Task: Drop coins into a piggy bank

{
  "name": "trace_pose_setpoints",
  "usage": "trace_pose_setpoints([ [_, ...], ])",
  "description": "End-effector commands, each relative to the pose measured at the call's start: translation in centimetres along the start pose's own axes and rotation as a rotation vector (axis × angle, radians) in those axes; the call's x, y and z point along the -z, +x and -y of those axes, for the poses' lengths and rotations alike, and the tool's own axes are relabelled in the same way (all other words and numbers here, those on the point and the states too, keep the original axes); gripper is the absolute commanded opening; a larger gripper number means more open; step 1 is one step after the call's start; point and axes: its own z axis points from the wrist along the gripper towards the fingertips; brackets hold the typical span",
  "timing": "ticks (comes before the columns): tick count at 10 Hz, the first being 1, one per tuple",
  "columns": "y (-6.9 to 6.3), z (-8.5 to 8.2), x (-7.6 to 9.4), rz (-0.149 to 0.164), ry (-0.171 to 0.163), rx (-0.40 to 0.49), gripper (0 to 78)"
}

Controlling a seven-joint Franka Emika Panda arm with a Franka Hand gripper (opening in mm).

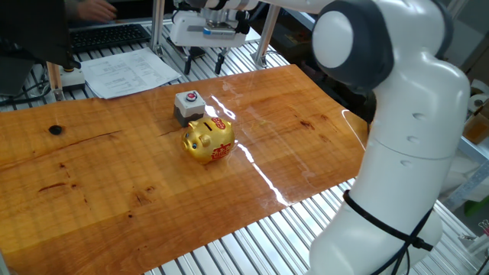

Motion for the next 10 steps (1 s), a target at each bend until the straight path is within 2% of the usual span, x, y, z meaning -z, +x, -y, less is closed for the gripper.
trace_pose_setpoints([
  [1,-2.4,0.6,-2.1,0.053,0.011,0.000,77.3],
  [2,-2.4,0.6,-2.1,0.053,0.011,0.000,77.3],
  [3,-3.4,1.2,-3.1,0.054,0.010,0.022,77.3],
  [4,-3.7,1.2,-3.5,0.058,0.010,0.030,77.3],
  [8,-5.1,1.6,-5.6,0.103,0.007,0.062,77.3],
  [10,-5.5,1.6,-6.4,0.116,0.004,0.071,77.3],
])
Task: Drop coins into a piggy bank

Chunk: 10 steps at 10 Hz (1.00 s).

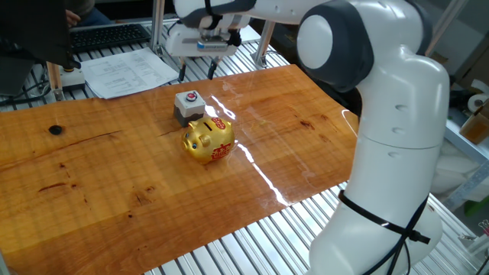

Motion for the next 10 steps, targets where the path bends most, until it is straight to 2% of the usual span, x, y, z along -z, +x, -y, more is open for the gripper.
trace_pose_setpoints([
  [1,-1.2,0.1,-2.0,0.047,0.000,0.023,77.3],
  [4,-1.8,0.6,-3.0,0.051,0.004,0.057,77.3],
  [10,-2.3,1.1,-4.4,0.051,0.006,0.100,77.3],
])
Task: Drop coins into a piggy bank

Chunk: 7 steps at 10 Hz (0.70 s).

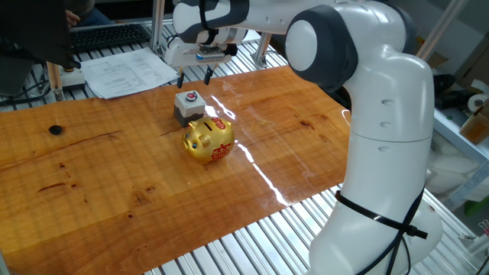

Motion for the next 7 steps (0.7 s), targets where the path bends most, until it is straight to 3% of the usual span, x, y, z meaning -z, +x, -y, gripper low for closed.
trace_pose_setpoints([
  [1,-0.3,0.6,-0.7,0.005,0.002,0.034,77.3],
  [7,-0.3,1.1,-1.8,0.007,0.003,0.058,77.3],
])
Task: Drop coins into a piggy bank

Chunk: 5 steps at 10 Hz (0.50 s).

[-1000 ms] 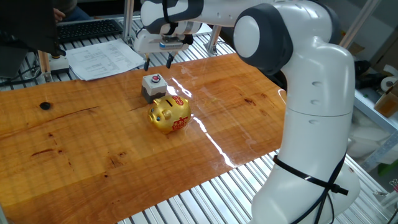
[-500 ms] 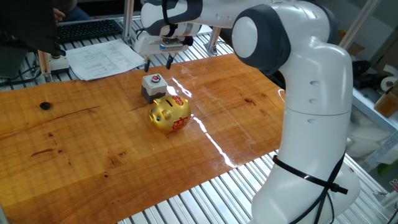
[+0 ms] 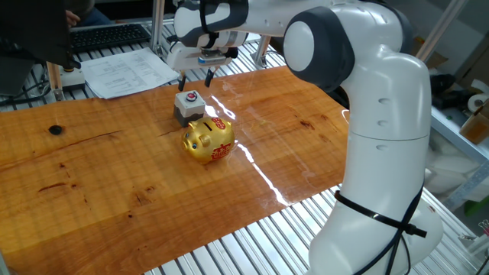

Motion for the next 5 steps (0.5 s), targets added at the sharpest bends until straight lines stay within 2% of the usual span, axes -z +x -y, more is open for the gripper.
trace_pose_setpoints([
  [1,-0.24,0.39,-0.52,0.007,0.002,0.019,77.3],
  [5,0.38,0.10,-1.00,0.009,0.003,0.015,77.3],
])
